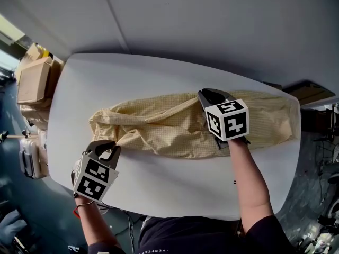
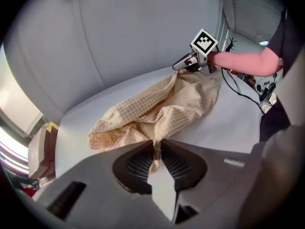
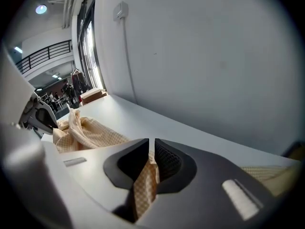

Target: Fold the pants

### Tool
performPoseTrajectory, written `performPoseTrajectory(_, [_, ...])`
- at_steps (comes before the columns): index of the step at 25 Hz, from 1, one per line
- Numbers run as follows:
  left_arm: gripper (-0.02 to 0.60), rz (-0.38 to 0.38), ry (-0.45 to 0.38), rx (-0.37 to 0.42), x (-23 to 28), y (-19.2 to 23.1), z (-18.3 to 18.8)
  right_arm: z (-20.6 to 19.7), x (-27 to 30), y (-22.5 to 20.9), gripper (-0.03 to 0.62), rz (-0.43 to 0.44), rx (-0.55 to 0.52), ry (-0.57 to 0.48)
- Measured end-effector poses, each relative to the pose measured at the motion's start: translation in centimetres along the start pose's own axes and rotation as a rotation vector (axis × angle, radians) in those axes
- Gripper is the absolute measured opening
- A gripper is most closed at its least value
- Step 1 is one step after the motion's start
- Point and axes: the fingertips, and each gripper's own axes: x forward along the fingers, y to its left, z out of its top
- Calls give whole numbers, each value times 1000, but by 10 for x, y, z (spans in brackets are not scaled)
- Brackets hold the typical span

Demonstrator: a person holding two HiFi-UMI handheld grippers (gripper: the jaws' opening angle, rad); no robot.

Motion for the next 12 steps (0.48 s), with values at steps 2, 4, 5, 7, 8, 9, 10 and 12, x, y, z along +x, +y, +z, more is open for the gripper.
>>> performPoseTrajectory(2, [57, 28, -39, 30, -7, 2, 15, 9, -6, -5, 38, -21, 15, -41])
performPoseTrajectory(4, [57, 52, -57, 48, -13, 5, 27, 13, -12, -7, 37, -36, 20, -65])
performPoseTrajectory(5, [57, 49, -51, 54, -14, 4, 28, 14, -15, -8, 37, -39, 22, -70])
performPoseTrajectory(7, [58, 25, -15, 74, -15, 1, 21, 13, -21, -9, 36, -48, 26, -78])
performPoseTrajectory(8, [60, 12, 3, 82, -14, -1, 15, 11, -25, -10, 35, -51, 28, -82])
performPoseTrajectory(9, [60, 0, 16, 82, -15, -2, 10, 10, -29, -11, 35, -51, 32, -85])
performPoseTrajectory(10, [64, -10, 24, 79, -15, -4, 5, 8, -33, -11, 37, -45, 38, -86])
performPoseTrajectory(12, [72, -25, 31, 65, -18, -6, -4, 5, -40, -9, 46, -20, 50, -82])
